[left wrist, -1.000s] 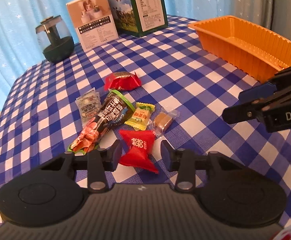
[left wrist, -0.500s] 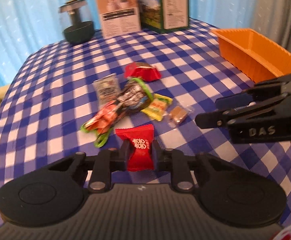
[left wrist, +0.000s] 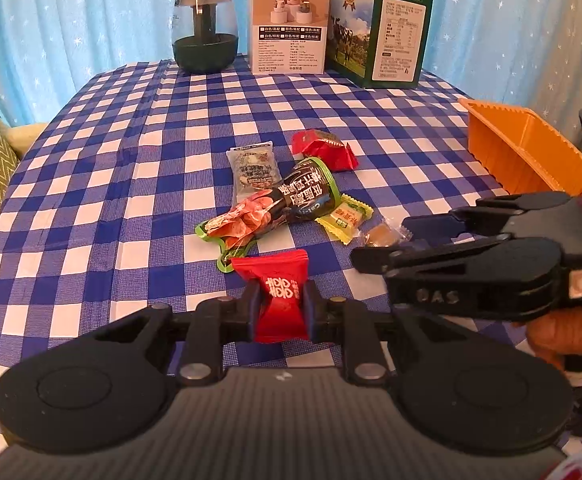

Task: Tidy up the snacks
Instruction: 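Grasp the small brown caramel square with the right tool, then carry the red candy and caramel into the orange tray and open both tools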

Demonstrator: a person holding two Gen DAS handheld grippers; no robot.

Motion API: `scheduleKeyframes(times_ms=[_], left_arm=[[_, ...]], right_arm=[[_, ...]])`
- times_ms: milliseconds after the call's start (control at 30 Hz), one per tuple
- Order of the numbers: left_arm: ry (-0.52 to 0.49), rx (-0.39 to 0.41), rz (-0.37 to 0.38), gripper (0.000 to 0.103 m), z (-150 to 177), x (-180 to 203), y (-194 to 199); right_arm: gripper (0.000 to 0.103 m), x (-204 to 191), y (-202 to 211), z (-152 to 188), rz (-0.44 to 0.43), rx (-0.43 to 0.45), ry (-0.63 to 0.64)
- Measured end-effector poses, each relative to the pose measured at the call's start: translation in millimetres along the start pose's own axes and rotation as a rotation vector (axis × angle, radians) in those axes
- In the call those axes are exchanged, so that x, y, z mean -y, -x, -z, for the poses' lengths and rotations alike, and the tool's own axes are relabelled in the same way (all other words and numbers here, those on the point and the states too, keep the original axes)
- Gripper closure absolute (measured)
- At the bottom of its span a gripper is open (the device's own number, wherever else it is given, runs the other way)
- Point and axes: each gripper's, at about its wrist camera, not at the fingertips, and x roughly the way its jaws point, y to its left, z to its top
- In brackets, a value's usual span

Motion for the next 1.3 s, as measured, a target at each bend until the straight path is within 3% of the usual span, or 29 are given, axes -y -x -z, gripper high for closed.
scheduleKeyframes(times_ms=[200, 300, 567, 833, 1300], left_arm=[[0.001, 0.002, 0.002, 0.083, 1.0, 2.1, 0.3], [0.007, 0.004, 0.001, 0.083, 1.2, 0.9, 0.7], [-0.001, 0.018, 0.005, 0.083, 0.2, 4.6, 3.9], [-0.010, 0.028, 0.031, 0.083, 2.8, 23.6, 19.6], [-0.026, 0.071, 0.069, 0.083, 7.1, 82.4, 88.9]], right_arm=[[0.048, -8.8, -5.4, 0.8, 0.048, 0.011, 0.062], [0.062, -8.6, -3.6, 1.0, 0.053, 0.013, 0.060], [0.064, -5.9, 10.4, 6.8, 0.080, 0.007, 0.041], [0.064, -0.4, 55.4, 17.7, 0.111, 0.014, -0.015], [0.064, 8.4, 161.2, 36.2, 0.156, 0.062, -0.117]])
